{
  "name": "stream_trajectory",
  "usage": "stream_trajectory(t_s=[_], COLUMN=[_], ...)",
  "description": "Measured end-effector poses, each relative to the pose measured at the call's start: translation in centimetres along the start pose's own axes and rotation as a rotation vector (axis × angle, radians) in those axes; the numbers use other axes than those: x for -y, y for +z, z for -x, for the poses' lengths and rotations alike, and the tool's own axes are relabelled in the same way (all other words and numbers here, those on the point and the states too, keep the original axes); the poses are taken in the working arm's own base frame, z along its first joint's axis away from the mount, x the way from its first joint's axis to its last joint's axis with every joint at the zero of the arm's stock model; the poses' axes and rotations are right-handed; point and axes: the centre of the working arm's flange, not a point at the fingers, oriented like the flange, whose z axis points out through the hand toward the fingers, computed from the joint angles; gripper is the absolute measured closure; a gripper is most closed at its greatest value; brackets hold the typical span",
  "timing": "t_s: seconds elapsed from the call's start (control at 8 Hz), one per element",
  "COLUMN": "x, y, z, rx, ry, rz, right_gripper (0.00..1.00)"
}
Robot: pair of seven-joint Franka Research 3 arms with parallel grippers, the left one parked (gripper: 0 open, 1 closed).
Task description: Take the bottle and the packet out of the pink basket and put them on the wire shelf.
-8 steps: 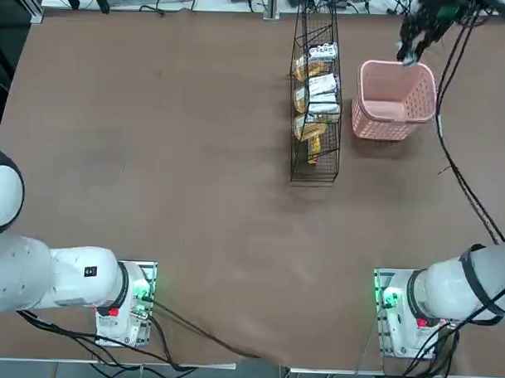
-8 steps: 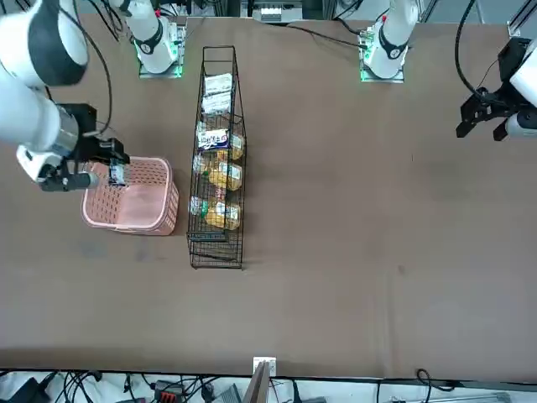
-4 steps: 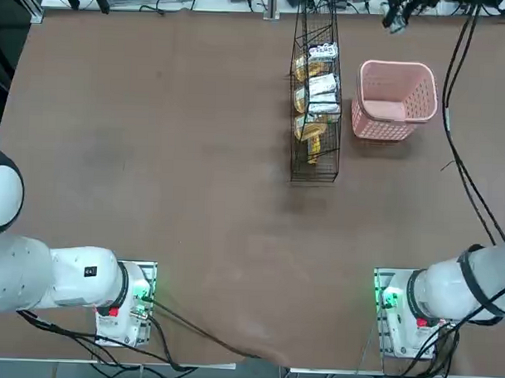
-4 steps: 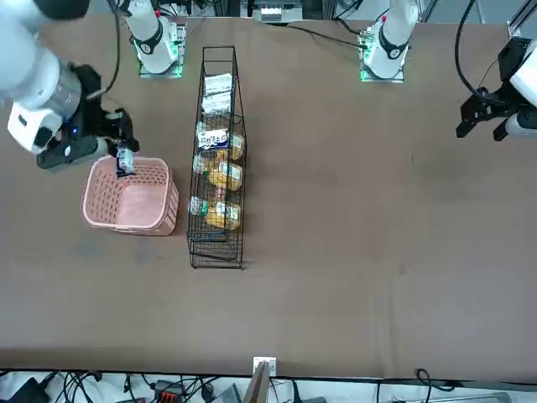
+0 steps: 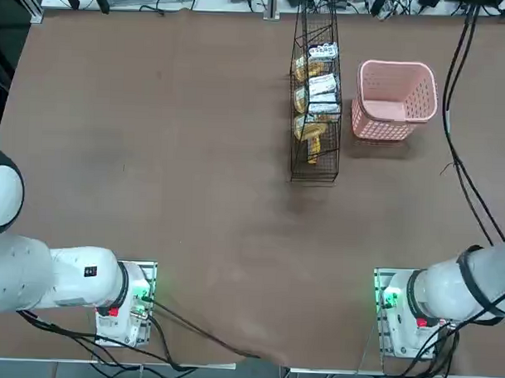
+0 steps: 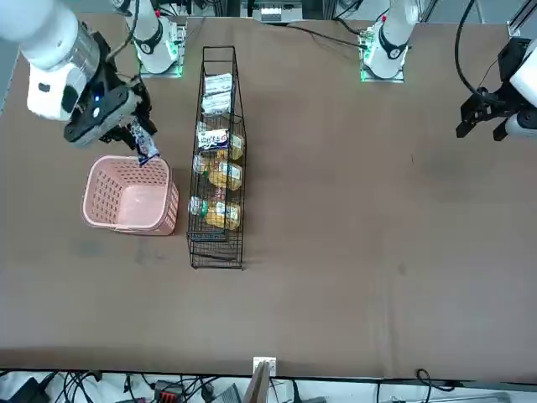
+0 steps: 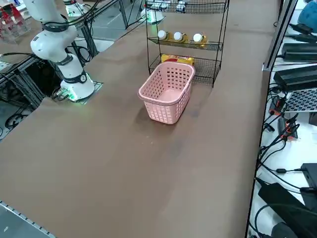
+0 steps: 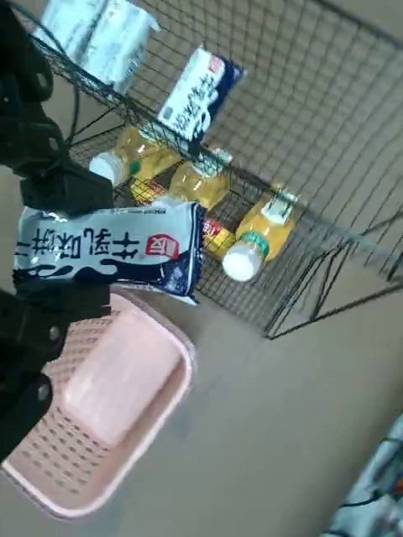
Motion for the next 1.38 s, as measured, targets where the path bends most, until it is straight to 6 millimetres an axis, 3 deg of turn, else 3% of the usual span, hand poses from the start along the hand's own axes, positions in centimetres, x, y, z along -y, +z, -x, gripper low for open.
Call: stream_trajectory(t_s=[0.5, 0.88, 1.38], x=[4.1, 5.7, 7.4], y=[-1.4, 0.3, 3.3], z=[-2.7, -4.9, -7.1], rx=[-0.052, -0.088, -0.084], ry=[-0.391, -0.602, -0.741], rz=[0.112, 0.135, 0.092], right_gripper=[0.57, 0.57, 0.57])
